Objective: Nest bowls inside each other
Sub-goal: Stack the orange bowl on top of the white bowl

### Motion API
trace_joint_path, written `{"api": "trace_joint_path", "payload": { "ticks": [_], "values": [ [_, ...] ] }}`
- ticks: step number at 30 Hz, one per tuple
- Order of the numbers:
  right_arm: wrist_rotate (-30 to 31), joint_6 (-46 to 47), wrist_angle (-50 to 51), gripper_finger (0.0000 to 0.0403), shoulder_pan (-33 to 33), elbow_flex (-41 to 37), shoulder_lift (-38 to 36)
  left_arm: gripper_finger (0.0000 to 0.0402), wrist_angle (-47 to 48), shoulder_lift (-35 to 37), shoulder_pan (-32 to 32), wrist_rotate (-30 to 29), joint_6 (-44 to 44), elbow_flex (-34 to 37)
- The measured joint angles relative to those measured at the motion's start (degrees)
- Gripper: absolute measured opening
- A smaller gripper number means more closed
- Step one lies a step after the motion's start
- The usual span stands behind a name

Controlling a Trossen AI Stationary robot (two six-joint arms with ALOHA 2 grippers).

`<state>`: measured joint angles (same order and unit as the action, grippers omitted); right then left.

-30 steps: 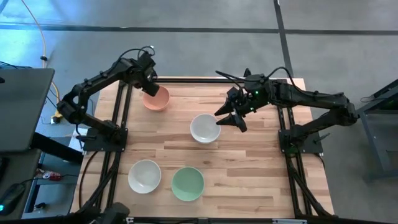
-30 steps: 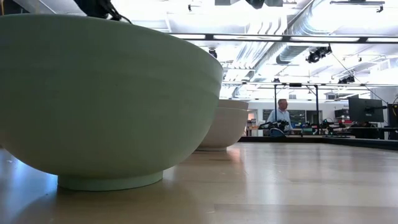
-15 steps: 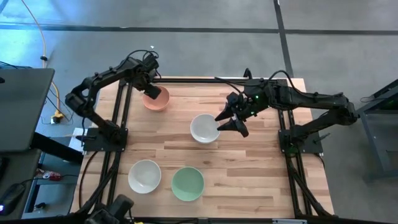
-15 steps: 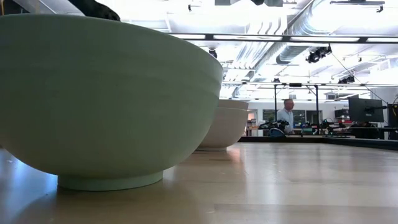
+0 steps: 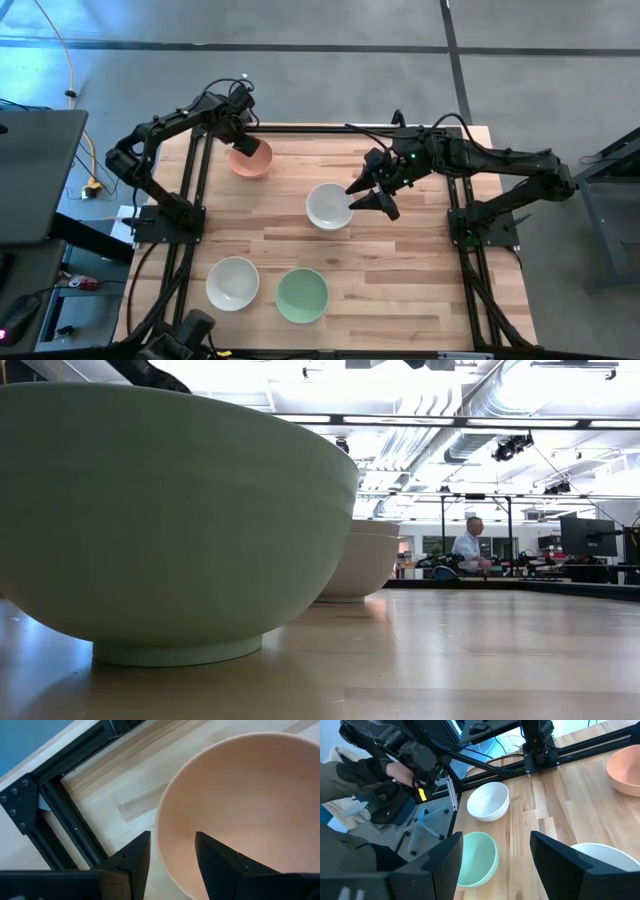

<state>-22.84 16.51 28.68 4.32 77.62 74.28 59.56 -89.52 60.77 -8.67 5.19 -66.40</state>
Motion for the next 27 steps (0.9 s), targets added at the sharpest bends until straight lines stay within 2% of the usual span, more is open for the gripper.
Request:
{"api": "trace_joint_path", "payload": {
  "ticks": [9,27],
  "values": [
    [0.06,0.07,-0.01,0.0224,0.00,0.00,0.00,0.0145,-0.86,-1.96,-0.20,-1.81,-0.26,0.73],
    [0.16,-0.02,-0.01,0.0224,0.02,0.00,0.00,0.0143,-1.56,-6.38,1.74,-1.73,-0.52,0.75]
  ]
}}
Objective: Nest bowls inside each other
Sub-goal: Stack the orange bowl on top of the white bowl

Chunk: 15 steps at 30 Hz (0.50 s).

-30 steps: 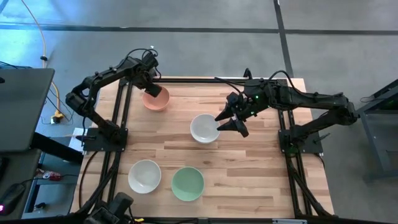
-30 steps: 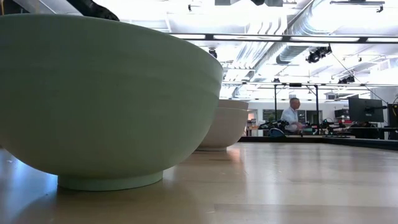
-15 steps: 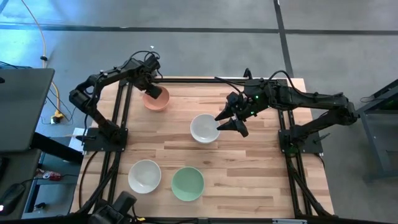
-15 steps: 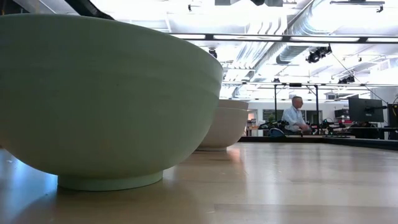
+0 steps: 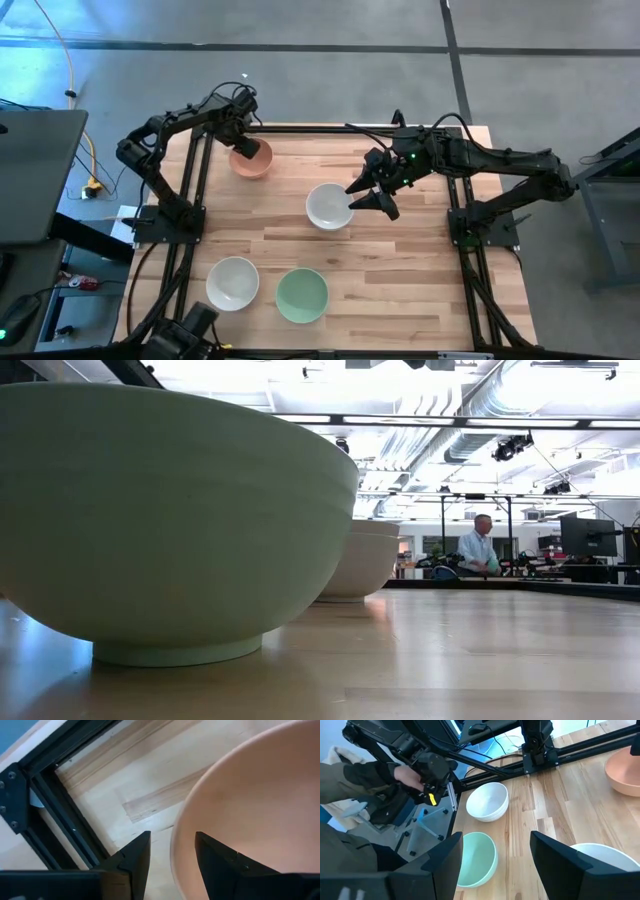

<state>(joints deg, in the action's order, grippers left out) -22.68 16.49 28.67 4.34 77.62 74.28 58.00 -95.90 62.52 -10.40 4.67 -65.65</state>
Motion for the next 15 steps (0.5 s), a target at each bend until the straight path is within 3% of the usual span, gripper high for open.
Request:
{"api": "trace_joint_path", "payload": {
  "ticks": [4,13,15],
  "values": [
    [0.15,-0.01,0.00,0.0224,0.09,0.00,0.00,0.0119,-0.30,0.02,0.93,1.61,-0.42,-0.01],
    [0.20,-0.46,0.00,0.0224,0.13,0.00,0.00,0.0015,-0.48,0.07,2.41,5.76,-1.92,0.00],
    [0.20,-0.46,0.00,0.0224,0.13,0.00,0.00,0.0007,-0.57,0.15,2.41,6.19,-1.92,-0.02]
  ]
}}
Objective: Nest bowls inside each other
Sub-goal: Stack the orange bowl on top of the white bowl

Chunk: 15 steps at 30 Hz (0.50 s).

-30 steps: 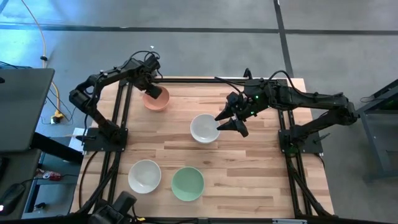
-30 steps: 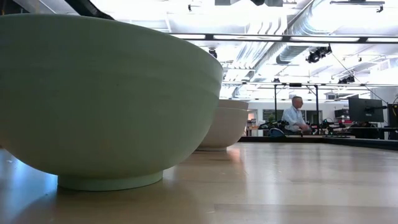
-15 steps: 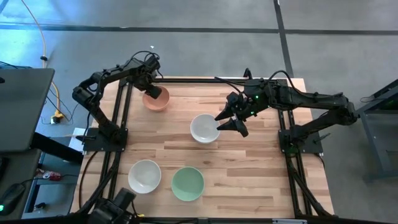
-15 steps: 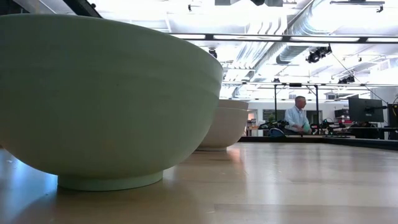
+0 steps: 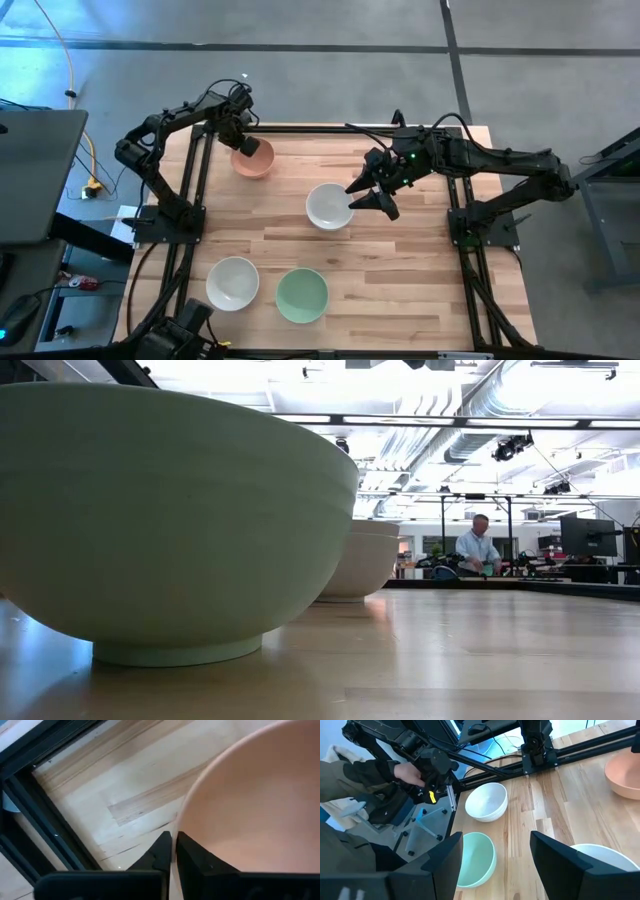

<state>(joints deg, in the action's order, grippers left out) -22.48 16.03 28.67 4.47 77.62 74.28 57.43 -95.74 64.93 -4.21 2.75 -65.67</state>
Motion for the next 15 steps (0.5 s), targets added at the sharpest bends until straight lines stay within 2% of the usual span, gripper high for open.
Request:
{"api": "trace_joint_path", "payload": {
  "ticks": [8,15],
  "values": [
    [0.04,-1.07,0.29,0.0224,0.00,0.00,0.02,0.0004,0.02,0.00,0.00,4.52,0.01,0.00],
    [0.04,-1.09,0.94,0.0224,0.02,0.00,0.02,0.0002,0.13,0.00,-0.72,11.63,0.52,0.00]
  ]
}}
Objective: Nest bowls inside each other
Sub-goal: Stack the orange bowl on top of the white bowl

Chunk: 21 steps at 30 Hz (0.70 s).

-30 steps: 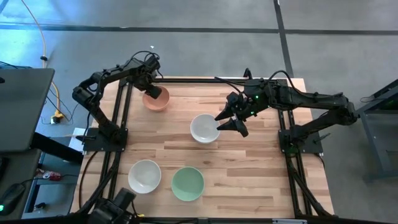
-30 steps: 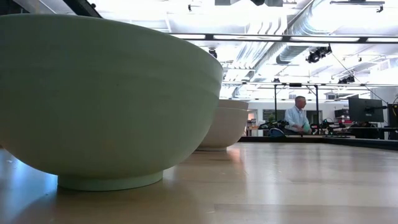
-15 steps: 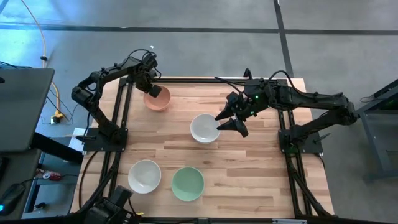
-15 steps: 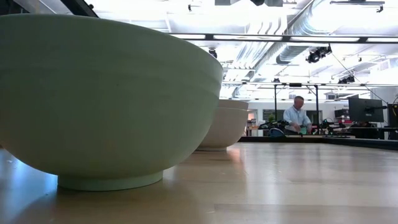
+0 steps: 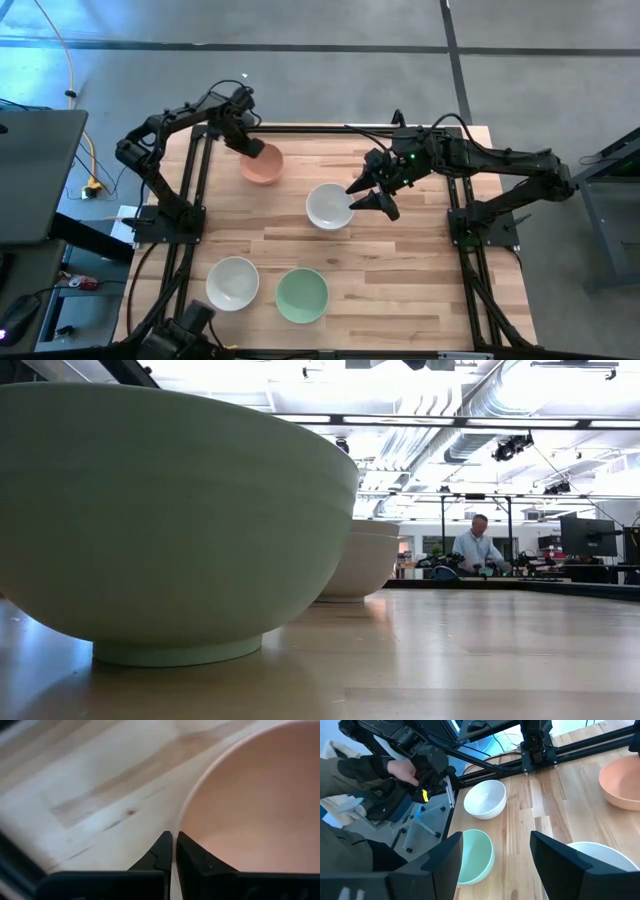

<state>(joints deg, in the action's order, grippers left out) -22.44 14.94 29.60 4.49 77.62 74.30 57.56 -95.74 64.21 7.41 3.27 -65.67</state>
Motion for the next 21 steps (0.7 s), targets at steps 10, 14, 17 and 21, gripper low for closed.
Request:
{"api": "trace_joint_path", "payload": {
  "ticks": [10,14,17,21],
  "values": [
    [0.48,-5.82,-1.13,0.0224,0.00,0.00,0.00,0.0001,0.02,0.02,-4.53,3.48,-0.35,0.00],
    [0.24,-8.86,-1.67,0.0224,0.00,0.00,0.00,0.0000,0.04,0.07,-6.59,4.36,-0.20,0.00],
    [-1.03,-10.84,-3.36,0.0224,0.00,-0.02,-0.03,0.0000,0.48,0.13,-8.08,4.38,-0.02,-0.45],
    [-1.52,-13.59,-5.80,0.0224,0.00,-0.04,-1.54,0.0000,1.97,0.15,-9.76,4.42,-0.02,-2.84]
  ]
}}
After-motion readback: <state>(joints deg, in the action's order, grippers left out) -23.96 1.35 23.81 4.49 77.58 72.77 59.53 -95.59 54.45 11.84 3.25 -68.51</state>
